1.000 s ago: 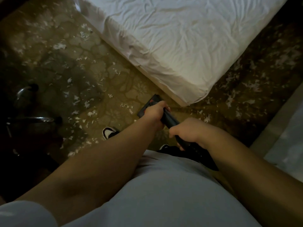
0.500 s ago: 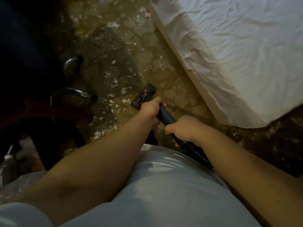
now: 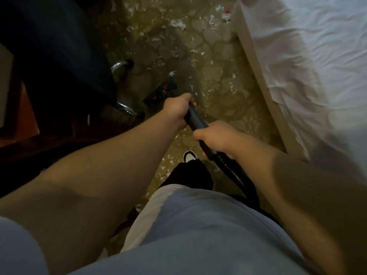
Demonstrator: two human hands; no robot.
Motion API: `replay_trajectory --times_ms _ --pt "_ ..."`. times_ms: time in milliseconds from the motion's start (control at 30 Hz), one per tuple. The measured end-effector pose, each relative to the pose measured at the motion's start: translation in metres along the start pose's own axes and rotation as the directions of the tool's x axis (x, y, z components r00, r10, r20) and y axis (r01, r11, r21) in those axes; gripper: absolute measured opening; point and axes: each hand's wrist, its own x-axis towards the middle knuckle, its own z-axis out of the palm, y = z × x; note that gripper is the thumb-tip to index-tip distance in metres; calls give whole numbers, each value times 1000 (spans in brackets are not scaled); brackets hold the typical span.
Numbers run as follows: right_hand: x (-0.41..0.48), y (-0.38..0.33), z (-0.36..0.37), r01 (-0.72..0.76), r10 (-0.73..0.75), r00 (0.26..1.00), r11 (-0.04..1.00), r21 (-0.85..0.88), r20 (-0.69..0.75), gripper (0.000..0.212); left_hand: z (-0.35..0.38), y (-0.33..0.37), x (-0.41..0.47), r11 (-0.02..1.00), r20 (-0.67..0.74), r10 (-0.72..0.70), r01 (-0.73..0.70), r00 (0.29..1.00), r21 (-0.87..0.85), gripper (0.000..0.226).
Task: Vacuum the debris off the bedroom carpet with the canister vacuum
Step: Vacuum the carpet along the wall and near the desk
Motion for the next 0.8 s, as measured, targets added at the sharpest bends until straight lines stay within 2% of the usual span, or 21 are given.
replay_trajectory --times_ms 67,133,300,367,500,667,733,800 --pt "11 -10 6 19 -19 1000 999 -27 -15 69 -9 8 8 1000 -4 18 -18 1000 12 11" --pt "21 -15 13 39 -40 999 998 -43 -13 76 -14 15 13 999 -9 32 -32 999 28 5" --pt "31 -24 18 59 -59 998 998 -1 -36 66 -16 28 16 999 3 8 -8 1000 -51 7" --pt "27 -23 16 64 -64 996 998 1 -61 63 -13 28 15 992 45 -35 41 998 -119 17" --pt "8 -4 12 40 -36 994 999 33 -105 52 2 13 -1 976 164 -77 107 983 -189 14" --pt "-28 60 -9 14 -4 992 997 81 -123 26 47 -36 -37 988 207 -92 115 974 -102 9" --pt "-46 96 -20 -4 17 992 994 106 -124 24 70 -65 -55 991 214 -112 124 970 -46 4" --pt "-64 136 -30 -21 36 991 993 115 -126 27 92 -98 -77 991 234 -125 130 964 -9 8"
